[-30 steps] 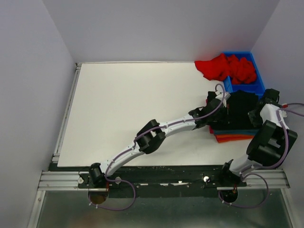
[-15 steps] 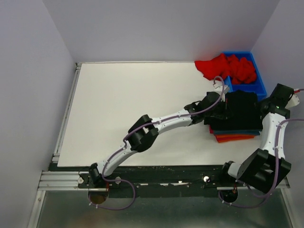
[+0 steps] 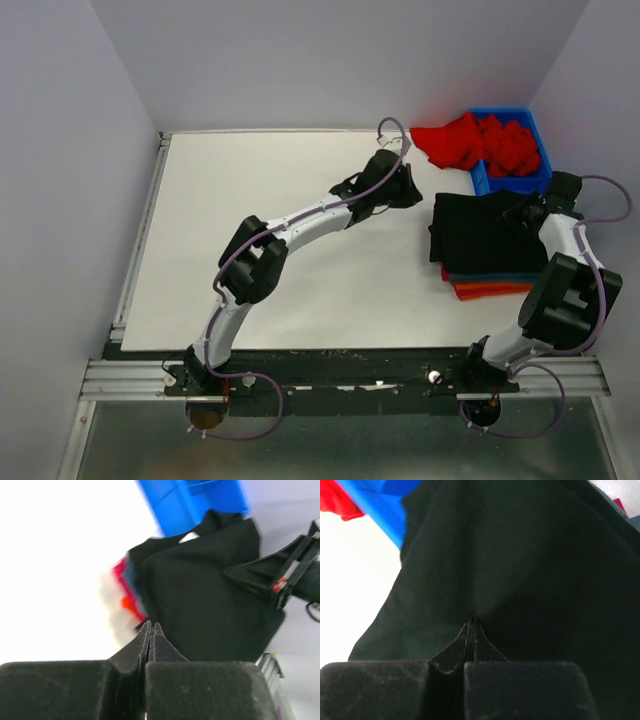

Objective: Fold and stack the t-shirts
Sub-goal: Put the neatly folded tshirt into the corner of the board with both arms

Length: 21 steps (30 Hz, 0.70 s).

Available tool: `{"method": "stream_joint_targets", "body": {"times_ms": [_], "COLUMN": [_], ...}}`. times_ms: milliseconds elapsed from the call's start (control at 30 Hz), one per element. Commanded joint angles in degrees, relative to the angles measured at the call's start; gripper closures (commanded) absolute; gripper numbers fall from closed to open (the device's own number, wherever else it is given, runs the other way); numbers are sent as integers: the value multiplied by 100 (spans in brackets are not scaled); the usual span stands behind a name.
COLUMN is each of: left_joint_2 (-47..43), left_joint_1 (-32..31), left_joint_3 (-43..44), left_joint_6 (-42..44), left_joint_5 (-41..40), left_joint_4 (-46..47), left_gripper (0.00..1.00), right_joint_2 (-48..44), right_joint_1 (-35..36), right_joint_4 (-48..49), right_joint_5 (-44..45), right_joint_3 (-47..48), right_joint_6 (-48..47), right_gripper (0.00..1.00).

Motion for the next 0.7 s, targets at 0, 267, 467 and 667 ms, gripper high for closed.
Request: {"method": "stream_joint_targets", "body": {"times_ms": [0, 267, 467, 667], "left_joint_2": [-912, -2152, -3022, -4261], "left_joint_1": [210, 518, 571, 764], "left_joint_3": [-1138, -2713, -3337, -4470], "left_joint_6": [271, 657, 1052, 1369], "left_joint_5": [-57, -627, -1566, -2508], "left_joint_4": [-88, 35, -61, 27], "left_gripper": [98, 96, 90, 28], "right_joint_2": [601, 69, -741, -1356], "right_joint_1": [-21, 163, 1110, 2456], "right_joint_4": [448, 458, 239, 369], "right_joint_5": [362, 836, 399, 187], "right_joint_3": [-51, -121, 212, 240], "right_joint_6": [190, -20, -653, -1031], "right_gripper": [99, 99, 54, 0]}}
